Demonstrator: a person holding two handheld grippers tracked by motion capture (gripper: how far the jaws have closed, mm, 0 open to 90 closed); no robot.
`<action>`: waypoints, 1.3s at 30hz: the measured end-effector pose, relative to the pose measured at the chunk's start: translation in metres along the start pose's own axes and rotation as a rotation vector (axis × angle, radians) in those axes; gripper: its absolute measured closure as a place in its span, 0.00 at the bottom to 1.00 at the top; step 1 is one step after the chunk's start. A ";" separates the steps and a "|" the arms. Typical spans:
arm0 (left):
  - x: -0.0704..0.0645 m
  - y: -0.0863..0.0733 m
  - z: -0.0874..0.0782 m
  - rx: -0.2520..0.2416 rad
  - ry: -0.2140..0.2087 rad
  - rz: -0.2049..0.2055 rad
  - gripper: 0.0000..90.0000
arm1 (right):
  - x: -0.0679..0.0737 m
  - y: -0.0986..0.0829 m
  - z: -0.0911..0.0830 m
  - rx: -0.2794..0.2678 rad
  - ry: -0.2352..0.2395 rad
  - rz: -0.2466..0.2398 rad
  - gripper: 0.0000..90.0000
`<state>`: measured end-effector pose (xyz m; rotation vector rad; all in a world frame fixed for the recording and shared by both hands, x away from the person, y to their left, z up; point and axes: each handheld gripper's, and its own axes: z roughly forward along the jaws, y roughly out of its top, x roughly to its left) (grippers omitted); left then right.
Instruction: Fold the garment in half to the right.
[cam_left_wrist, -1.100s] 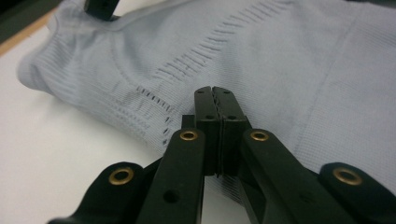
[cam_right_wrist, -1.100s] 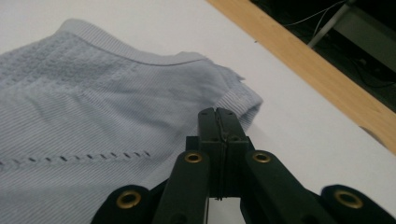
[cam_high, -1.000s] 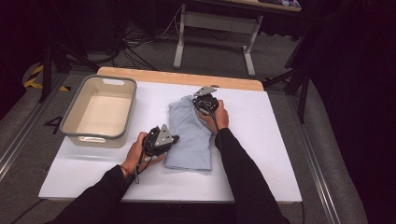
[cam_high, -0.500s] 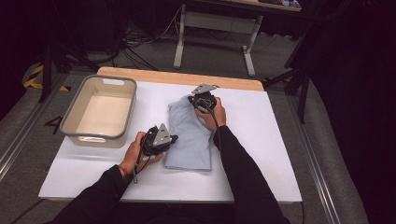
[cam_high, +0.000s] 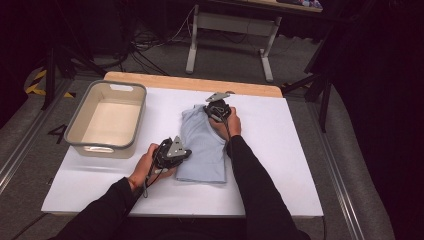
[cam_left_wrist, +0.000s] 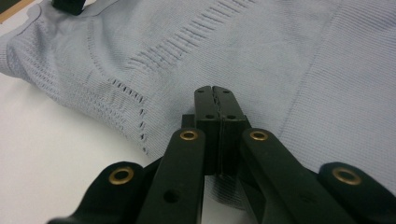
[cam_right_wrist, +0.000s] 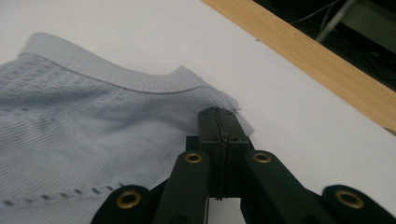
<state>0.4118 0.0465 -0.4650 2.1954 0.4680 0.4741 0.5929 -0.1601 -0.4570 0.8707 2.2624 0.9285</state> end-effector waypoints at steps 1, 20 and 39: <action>0.000 0.000 -0.001 -0.006 0.003 0.003 1.00 | 0.000 0.000 0.000 0.000 -0.004 0.002 1.00; -0.001 0.005 -0.022 -0.118 0.095 0.012 0.99 | 0.002 0.012 -0.037 -0.157 -0.147 0.025 1.00; -0.003 -0.001 -0.039 -0.139 0.122 0.031 0.95 | 0.012 0.004 -0.074 -0.241 -0.165 -0.024 1.00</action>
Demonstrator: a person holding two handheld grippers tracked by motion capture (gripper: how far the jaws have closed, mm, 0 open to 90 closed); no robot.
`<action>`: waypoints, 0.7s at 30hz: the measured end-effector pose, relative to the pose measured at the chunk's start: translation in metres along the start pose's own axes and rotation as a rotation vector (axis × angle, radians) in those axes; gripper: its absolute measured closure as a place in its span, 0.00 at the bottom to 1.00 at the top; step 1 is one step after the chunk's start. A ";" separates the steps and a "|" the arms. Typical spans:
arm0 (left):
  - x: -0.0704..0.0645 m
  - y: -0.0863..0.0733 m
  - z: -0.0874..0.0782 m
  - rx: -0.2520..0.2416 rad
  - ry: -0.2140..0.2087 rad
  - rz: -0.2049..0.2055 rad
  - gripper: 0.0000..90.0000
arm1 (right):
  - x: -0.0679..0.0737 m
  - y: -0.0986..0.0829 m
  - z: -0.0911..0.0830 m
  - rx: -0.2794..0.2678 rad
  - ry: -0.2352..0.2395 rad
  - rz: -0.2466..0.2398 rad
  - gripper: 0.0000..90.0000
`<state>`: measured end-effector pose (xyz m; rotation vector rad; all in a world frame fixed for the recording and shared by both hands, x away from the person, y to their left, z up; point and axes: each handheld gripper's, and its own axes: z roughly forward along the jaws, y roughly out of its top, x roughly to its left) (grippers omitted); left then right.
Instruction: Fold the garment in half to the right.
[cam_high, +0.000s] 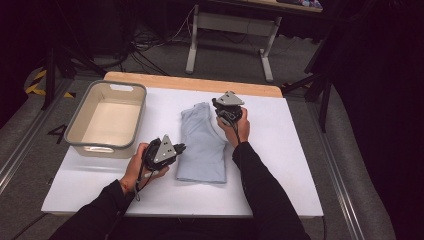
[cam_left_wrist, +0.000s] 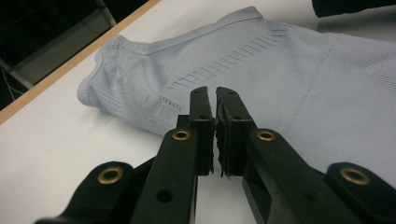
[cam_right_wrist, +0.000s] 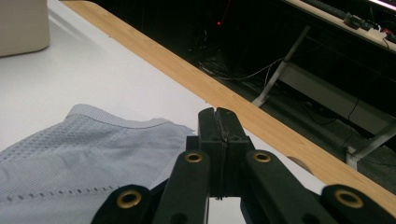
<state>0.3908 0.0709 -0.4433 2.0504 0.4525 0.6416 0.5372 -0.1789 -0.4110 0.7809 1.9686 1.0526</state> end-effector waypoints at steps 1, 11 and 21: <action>0.000 0.000 -0.001 -0.003 0.001 -0.001 0.94 | 0.000 0.000 -0.002 -0.002 0.002 -0.001 1.00; 0.002 -0.002 -0.007 -0.013 0.016 0.000 0.93 | -0.003 -0.007 -0.020 -0.022 -0.037 -0.009 1.00; 0.000 -0.002 -0.008 -0.014 0.017 0.009 0.88 | -0.004 -0.016 -0.031 -0.034 -0.052 0.017 0.98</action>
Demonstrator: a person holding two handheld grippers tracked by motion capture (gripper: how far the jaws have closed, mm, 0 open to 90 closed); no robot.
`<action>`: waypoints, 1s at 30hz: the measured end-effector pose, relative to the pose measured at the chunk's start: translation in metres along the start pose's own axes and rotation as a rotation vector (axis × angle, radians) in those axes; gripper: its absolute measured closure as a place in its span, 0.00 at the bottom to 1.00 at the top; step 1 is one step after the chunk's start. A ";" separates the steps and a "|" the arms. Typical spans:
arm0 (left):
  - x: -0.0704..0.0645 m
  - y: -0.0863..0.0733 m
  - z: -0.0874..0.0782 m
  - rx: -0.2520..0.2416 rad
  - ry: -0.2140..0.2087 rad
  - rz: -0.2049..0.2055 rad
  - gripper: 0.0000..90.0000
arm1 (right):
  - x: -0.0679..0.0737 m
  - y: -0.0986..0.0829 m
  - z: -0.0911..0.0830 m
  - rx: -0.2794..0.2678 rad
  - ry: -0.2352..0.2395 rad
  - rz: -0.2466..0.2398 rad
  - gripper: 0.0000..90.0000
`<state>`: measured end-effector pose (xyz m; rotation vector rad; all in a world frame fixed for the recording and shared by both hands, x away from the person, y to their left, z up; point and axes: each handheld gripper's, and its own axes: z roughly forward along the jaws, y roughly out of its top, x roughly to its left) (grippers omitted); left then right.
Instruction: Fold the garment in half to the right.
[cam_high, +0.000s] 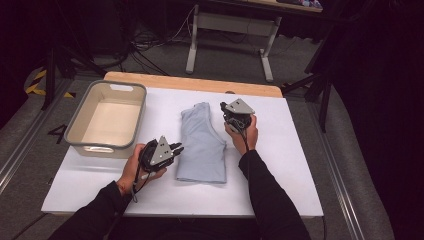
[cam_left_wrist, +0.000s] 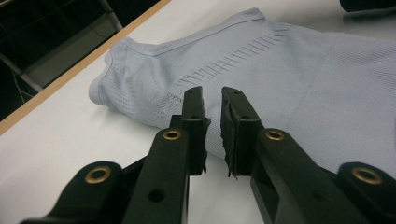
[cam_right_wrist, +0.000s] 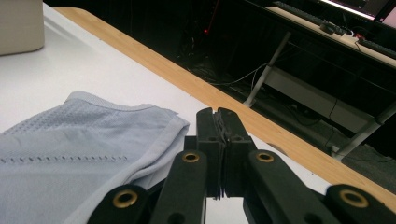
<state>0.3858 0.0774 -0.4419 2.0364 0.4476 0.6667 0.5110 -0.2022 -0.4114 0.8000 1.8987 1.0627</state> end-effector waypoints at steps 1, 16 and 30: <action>0.000 0.000 0.000 0.001 0.002 0.003 0.88 | 0.000 -0.001 -0.001 0.000 0.001 0.001 0.98; -0.001 -0.004 -0.007 -0.005 0.021 -0.007 0.75 | 0.004 -0.008 -0.021 -0.021 -0.014 0.020 0.86; -0.001 -0.006 -0.013 -0.018 0.046 -0.003 0.66 | 0.009 -0.011 -0.040 -0.032 -0.034 -0.012 0.67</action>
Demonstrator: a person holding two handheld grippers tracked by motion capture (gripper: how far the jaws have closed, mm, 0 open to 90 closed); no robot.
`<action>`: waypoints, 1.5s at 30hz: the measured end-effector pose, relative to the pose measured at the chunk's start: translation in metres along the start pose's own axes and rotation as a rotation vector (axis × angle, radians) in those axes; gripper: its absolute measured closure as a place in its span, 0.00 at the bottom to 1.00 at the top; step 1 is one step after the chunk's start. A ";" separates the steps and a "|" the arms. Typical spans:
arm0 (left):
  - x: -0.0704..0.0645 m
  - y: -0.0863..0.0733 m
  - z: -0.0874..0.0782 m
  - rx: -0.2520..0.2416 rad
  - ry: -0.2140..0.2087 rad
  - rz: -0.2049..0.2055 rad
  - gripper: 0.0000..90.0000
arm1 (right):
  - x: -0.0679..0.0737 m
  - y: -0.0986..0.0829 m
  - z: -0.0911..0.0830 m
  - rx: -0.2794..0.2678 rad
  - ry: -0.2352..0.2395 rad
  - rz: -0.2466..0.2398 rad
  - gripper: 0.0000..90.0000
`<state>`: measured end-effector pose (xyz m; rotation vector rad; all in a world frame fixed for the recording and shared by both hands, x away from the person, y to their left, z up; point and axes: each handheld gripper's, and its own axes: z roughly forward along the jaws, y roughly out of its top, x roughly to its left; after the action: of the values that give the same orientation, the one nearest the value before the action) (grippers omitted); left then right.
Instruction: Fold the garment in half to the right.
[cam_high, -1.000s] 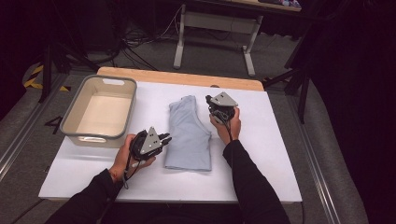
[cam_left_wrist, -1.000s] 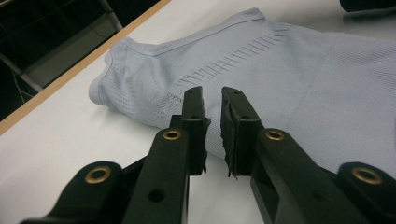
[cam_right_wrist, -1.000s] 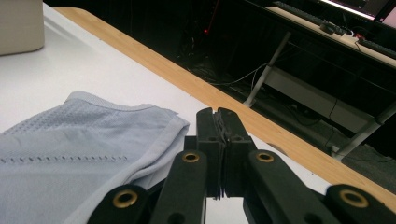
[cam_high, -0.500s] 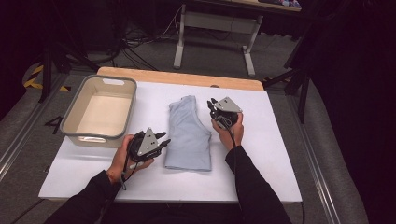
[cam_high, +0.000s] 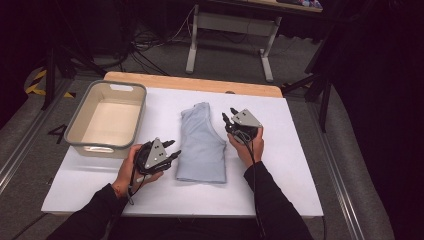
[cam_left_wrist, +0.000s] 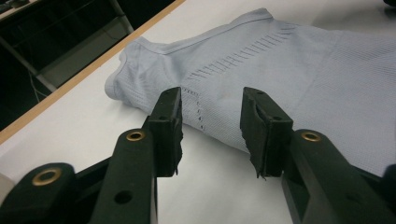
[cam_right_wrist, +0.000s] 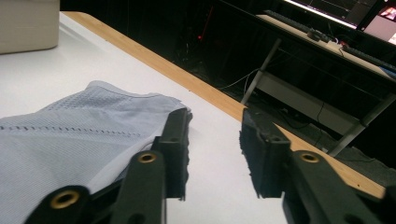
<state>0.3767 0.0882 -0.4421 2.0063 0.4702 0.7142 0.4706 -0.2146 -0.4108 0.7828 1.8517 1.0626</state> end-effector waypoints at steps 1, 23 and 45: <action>0.000 0.000 0.000 0.002 0.005 0.003 0.65 | 0.001 0.000 -0.001 -0.001 0.001 -0.004 0.67; 0.002 -0.004 -0.011 -0.007 0.042 -0.018 0.43 | 0.015 0.001 -0.032 -0.039 -0.041 -0.026 0.24; -0.002 -0.010 -0.022 -0.003 0.040 -0.009 0.20 | 0.020 -0.011 -0.072 -0.070 0.035 -0.080 0.19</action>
<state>0.3606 0.1065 -0.4425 1.9886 0.5013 0.7506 0.3968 -0.2291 -0.4067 0.6473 1.8496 1.0903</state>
